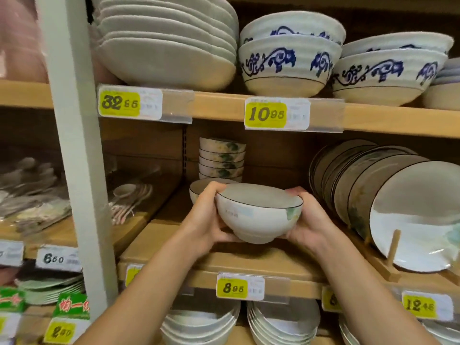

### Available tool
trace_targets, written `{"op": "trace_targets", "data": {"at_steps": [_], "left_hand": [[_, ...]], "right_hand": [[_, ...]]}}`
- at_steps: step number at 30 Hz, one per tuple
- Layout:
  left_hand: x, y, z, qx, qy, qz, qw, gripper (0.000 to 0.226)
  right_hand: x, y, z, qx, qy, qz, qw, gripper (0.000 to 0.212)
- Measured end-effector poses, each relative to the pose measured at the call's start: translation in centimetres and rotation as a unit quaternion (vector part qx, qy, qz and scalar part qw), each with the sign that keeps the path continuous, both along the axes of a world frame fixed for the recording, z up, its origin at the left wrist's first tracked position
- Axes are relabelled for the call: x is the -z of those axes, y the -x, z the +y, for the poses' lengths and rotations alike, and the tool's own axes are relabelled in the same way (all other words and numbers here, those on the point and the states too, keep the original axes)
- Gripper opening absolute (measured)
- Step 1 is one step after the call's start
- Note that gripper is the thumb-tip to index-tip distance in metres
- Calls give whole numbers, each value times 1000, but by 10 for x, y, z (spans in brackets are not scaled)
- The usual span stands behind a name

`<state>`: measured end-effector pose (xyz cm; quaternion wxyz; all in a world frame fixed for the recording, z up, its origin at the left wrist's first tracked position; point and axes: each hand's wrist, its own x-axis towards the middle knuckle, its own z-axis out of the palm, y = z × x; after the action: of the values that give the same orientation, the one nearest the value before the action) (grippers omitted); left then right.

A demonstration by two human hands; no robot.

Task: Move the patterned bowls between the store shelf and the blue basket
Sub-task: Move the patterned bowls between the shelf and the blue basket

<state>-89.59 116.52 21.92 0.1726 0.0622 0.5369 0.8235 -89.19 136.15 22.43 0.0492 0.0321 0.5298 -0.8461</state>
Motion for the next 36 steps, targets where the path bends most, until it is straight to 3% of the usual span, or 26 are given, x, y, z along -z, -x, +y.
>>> {"op": "trace_targets", "data": {"at_steps": [4, 8, 13, 15, 19, 23, 26, 29, 31, 36], "left_hand": [[-4, 3, 6, 69, -24, -51, 996, 53], [-2, -4, 24, -28, -51, -75, 995, 50], [0, -20, 54, -153, -38, -12, 987, 34], [2, -25, 64, -162, -28, 1, 986, 37], [-4, -20, 56, -118, -22, 0, 993, 39], [-18, -7, 43, 13, -8, -52, 999, 41], [-17, -4, 44, 30, 9, -61, 998, 42], [-13, -6, 49, -15, 12, -66, 998, 42], [-8, -10, 52, -55, 8, -53, 997, 39], [4, -25, 61, -120, 29, 50, 991, 43]], "right_hand": [[-4, 8, 11, -58, -9, -45, 997, 35], [-4, 2, 14, -30, 23, -28, 999, 45], [20, -31, 1, 26, 13, 101, 994, 53], [20, -31, 1, 53, 3, 96, 994, 50], [5, -17, 23, 43, 64, 22, 997, 47], [1, -11, 36, -83, 102, -50, 990, 58], [1, -8, 39, -123, 100, -54, 986, 58], [2, -11, 40, -78, 83, -37, 993, 50], [11, -15, 38, 4, 75, 9, 997, 47], [26, -23, 10, 166, 2, 130, 977, 47]]}}
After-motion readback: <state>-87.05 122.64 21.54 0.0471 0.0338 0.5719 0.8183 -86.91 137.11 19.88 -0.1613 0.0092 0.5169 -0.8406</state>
